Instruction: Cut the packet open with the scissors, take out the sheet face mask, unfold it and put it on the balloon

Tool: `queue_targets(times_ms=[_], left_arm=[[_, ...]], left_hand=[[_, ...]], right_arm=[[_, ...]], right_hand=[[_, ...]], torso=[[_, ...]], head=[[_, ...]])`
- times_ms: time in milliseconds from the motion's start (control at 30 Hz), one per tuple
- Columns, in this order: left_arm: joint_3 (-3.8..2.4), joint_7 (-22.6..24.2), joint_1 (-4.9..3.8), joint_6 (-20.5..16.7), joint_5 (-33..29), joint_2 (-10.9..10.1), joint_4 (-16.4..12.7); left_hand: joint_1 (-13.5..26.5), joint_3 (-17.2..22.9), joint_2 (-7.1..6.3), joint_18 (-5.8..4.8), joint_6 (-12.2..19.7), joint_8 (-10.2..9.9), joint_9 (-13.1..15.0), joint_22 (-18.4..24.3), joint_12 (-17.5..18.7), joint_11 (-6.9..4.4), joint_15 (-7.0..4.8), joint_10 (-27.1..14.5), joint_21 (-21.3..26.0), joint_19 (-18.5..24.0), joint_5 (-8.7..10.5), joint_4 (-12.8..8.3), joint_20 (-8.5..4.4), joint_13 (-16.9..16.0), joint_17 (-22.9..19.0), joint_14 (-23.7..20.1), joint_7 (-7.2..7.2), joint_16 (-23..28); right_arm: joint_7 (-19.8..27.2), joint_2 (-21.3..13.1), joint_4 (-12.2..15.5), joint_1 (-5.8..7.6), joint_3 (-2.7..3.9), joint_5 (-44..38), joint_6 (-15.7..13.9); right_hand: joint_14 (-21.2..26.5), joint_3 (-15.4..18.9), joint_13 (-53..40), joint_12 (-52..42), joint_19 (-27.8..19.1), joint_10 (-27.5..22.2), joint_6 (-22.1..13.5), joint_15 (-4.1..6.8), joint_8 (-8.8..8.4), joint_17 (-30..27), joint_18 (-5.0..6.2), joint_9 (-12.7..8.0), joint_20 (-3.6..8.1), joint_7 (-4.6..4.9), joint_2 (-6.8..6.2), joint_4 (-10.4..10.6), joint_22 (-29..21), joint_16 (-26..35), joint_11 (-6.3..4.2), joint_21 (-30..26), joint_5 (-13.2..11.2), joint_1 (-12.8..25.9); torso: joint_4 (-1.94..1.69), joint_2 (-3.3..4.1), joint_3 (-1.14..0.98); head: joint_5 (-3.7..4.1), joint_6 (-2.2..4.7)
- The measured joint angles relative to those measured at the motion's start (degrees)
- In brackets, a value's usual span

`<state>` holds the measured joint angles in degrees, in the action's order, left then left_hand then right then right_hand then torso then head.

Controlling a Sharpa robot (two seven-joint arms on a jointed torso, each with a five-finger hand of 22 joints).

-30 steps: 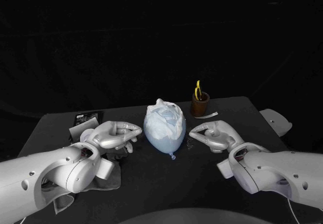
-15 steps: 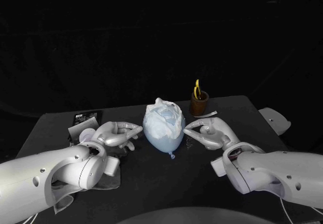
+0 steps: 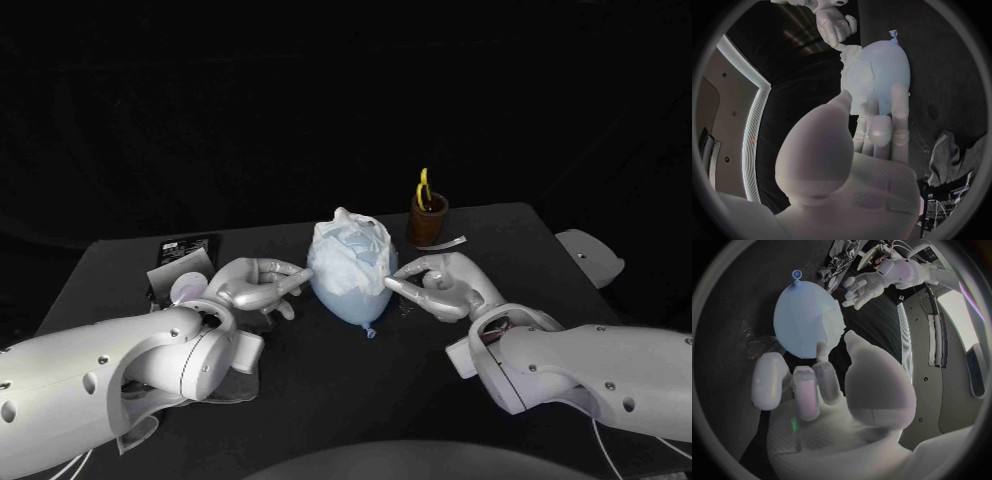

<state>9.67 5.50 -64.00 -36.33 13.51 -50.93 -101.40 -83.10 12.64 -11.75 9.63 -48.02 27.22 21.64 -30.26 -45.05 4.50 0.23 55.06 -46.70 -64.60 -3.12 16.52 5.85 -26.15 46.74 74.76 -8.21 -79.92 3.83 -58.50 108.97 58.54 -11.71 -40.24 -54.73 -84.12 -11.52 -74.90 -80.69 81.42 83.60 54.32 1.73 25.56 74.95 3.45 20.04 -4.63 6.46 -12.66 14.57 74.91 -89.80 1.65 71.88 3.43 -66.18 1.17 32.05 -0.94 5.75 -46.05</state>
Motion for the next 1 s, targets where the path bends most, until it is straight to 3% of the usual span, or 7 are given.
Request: queue_targets(times_ms=[100,200,333,533,1000], left_arm=[[0.0,-0.3,0.0,0.0,0.3,0.1,0.1],[-0.01,-0.6,0.0,0.0,0.6,0.3,0.3],[-0.01,-1.0,0.02,0.0,0.9,0.9,0.7],[-0.01,-1.6,0.21,0.0,1.2,1.2,1.1],[0.0,-2.3,0.3,0.2,1.5,1.2,1.2]], left_hand=[[0.0,-0.4,0.0,0.0,-0.4,0.4,0.0,0.0,-0.4,-0.14,-0.32,0.1,0.0,-0.1,0.0,0.0,-0.11,-0.1,0.9,0.5,-0.01,-0.4],[0.0,-0.8,0.0,-0.03,-0.7,0.9,0.1,-0.2,-1.1,-0.33,-0.24,0.3,-0.1,-0.3,0.0,0.0,-0.31,-0.3,2.2,1.0,0.29,-0.8],[0.0,-1.0,0.0,0.1,-0.7,1.2,0.1,-0.3,-1.4,-0.52,-0.44,0.5,-0.3,-0.3,0.0,0.1,-0.31,-0.3,2.9,1.2,0.3,-1.1],[0.0,-1.0,0.0,0.34,-0.7,1.2,0.1,-0.3,-1.4,-0.52,-0.24,0.5,-0.3,-0.3,0.0,0.1,-0.31,-0.3,3.2,1.4,0.3,-1.1],[0.0,-1.3,0.0,0.32,-0.7,1.4,0.1,-0.3,-1.7,-0.51,-0.43,0.5,-0.5,-0.5,0.0,0.1,-0.52,-0.4,3.9,1.6,0.31,-1.3]], right_arm=[[-1.9,0.2,0.0,0.0,0.0,-1.8,-0.1],[-3.6,0.5,-0.2,0.0,0.0,-3.4,-0.1],[-5.4,0.9,-0.4,0.0,0.03,-4.9,-0.2],[-7.3,1.4,-0.7,0.04,0.09,-6.6,-0.2],[-9.6,2.1,-0.9,0.75,0.29,-9.1,-0.2]], right_hand=[[0.0,4.0,0.0,0.4,-0.2,-0.1,-0.2,0.0,1.55,0.0,0.0,0.6,0.2,-0.21,0.88,1.6,0.0,0.0,-0.1,-0.6,-0.2,-0.9],[0.0,9.2,0.0,0.9,-0.4,-0.3,-0.7,0.0,3.65,0.0,0.0,1.3,0.4,-0.67,2.9,2.0,0.0,0.0,-0.31,-0.7,-0.2,-1.8],[0.2,12.6,0.0,0.9,-0.4,-0.3,-0.7,0.21,5.29,0.0,-0.01,1.7,0.4,-0.71,4.18,2.1,0.0,0.0,-0.31,-0.7,-0.2,-3.0],[0.2,15.3,0.0,0.9,-0.4,-0.3,-0.7,0.26,7.0,0.0,0.0,2.1,0.4,-1.15,5.42,2.0,0.0,0.2,-0.33,-0.7,-0.2,-4.2],[0.1,18.7,0.0,-1.6,0.4,0.4,-0.1,1.56,12.3,0.0,-0.01,3.3,1.26,-2.58,9.11,1.9,0.0,0.0,-1.66,0.5,5.8,-8.0]], torso=[[0.01,-0.03,0.0],[0.01,-0.02,0.0],[0.01,0.04,0.0],[0.02,0.08,0.07],[-0.01,-0.02,0.12]], head=[[-0.02,-0.04],[-0.02,-0.05],[-0.08,-0.05],[-0.26,-0.27],[0.05,-0.79]])
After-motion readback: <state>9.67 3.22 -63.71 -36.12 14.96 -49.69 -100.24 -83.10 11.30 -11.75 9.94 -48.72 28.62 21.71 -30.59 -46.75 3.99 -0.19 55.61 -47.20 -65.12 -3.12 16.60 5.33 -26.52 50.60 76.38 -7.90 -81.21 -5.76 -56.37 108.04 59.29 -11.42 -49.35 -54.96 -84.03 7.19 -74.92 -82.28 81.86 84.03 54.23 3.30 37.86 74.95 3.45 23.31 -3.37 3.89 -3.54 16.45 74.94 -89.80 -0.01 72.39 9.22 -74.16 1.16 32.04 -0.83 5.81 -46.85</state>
